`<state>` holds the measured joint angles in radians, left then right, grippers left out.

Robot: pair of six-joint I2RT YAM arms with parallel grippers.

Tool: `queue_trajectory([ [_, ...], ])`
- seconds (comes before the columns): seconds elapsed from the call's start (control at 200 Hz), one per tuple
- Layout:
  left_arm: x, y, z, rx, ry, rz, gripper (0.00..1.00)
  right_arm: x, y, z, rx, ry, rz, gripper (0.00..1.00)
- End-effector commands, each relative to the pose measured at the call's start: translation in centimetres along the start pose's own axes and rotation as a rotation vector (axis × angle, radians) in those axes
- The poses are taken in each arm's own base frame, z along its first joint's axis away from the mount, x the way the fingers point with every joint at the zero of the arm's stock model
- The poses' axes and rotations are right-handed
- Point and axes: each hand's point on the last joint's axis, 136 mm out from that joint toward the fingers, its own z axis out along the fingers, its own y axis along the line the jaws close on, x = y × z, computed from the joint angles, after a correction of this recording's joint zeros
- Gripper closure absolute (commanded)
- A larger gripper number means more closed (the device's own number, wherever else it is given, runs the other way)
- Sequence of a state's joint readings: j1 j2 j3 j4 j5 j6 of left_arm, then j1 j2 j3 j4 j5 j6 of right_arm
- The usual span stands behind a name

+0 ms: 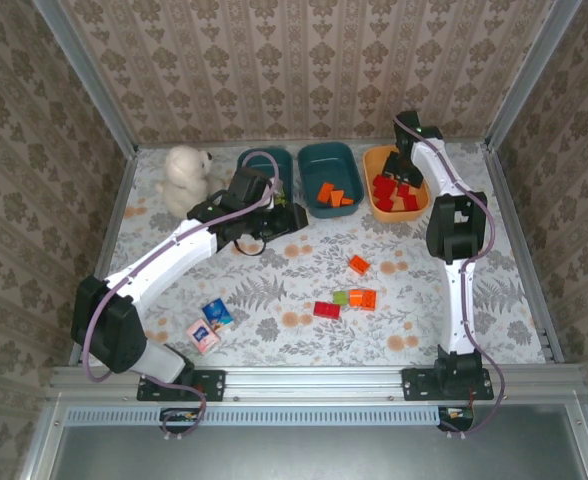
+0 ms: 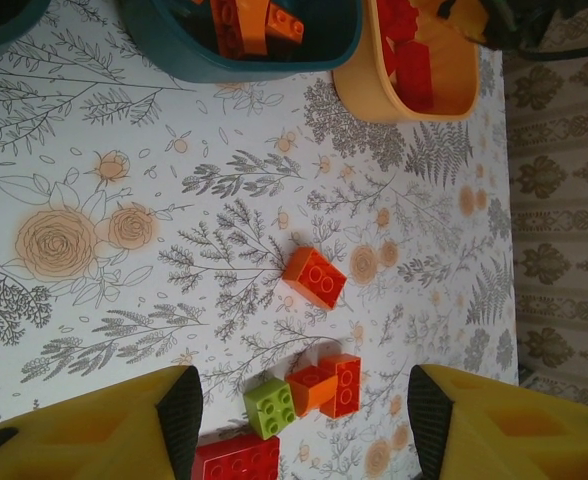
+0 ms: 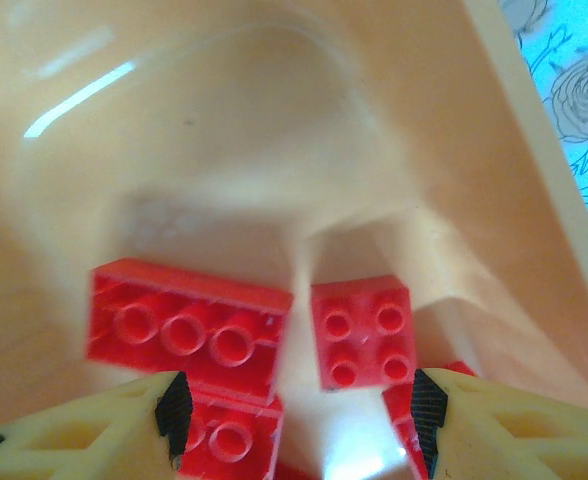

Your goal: Sort the legos into containers by color

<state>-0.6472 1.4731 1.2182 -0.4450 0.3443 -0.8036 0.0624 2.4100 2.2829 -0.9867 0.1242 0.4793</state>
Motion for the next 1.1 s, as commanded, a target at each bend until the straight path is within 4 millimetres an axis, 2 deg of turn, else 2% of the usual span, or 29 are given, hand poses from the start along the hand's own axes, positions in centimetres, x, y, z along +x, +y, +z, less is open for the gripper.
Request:
queue_trajectory([
  [0.0,0.1,-0.2,-0.6,-0.002,0.013,0.049,0.40,-3.4,2.2,-11.2,-0.123,-0.186,-0.012,0.37],
  [0.09,0.4,-0.1,-0.3,-0.009,0.031,0.074,0.40,-2.9,3.4,-16.2,-0.194,-0.245,-0.030,0.37],
  [0.205,0.8,0.1,0.4,-0.016,0.060,0.107,0.40,0.3,4.8,-21.9,-0.310,-0.296,-0.064,0.36],
  [0.315,1.2,0.0,1.1,-0.032,0.086,0.115,0.38,5.6,4.4,-25.9,-0.393,-0.296,-0.099,0.34],
  [0.42,1.4,0.0,2.2,-0.075,0.104,0.064,0.35,11.7,3.5,-28.2,-0.501,-0.259,-0.134,0.33],
  [0.435,1.4,0.0,2.5,-0.082,0.107,0.052,0.34,12.7,3.3,-29.0,-0.525,-0.265,-0.141,0.33],
  [0.485,1.6,-0.5,3.4,-0.095,0.120,0.022,0.33,15.5,2.8,-30.1,-0.599,-0.247,-0.164,0.31],
  [0.49,1.7,-0.6,3.5,-0.096,0.122,0.019,0.33,16.0,2.6,-29.7,-0.594,-0.237,-0.166,0.31],
  [0.505,1.8,-0.7,3.9,-0.099,0.129,0.013,0.32,16.8,2.5,-30.4,-0.627,-0.237,-0.175,0.31],
  [0.615,3.0,-2.0,6.8,-0.135,0.185,-0.029,0.32,22.9,0.1,-29.9,-0.682,-0.149,-0.224,0.30],
  [0.72,4.2,-2.1,8.9,-0.178,0.214,-0.077,0.33,26.6,-2.5,-28.7,-0.643,-0.073,-0.242,0.28],
  [0.78,4.4,-1.7,9.4,-0.197,0.196,-0.112,0.33,27.9,-4.0,-27.5,-0.571,-0.024,-0.250,0.28],
  [0.865,4.6,-1.2,9.7,-0.201,0.173,-0.154,0.33,29.2,-5.0,-26.0,-0.493,0.037,-0.265,0.32],
  [0.98,5.3,-0.4,9.3,-0.240,0.193,-0.165,0.34,30.3,-5.2,-25.2,-0.443,0.058,-0.288,0.32],
  [1.095,7.1,0.9,8.4,-0.306,0.245,-0.162,0.35,31.5,-5.2,-24.5,-0.399,0.084,-0.323,0.32],
])
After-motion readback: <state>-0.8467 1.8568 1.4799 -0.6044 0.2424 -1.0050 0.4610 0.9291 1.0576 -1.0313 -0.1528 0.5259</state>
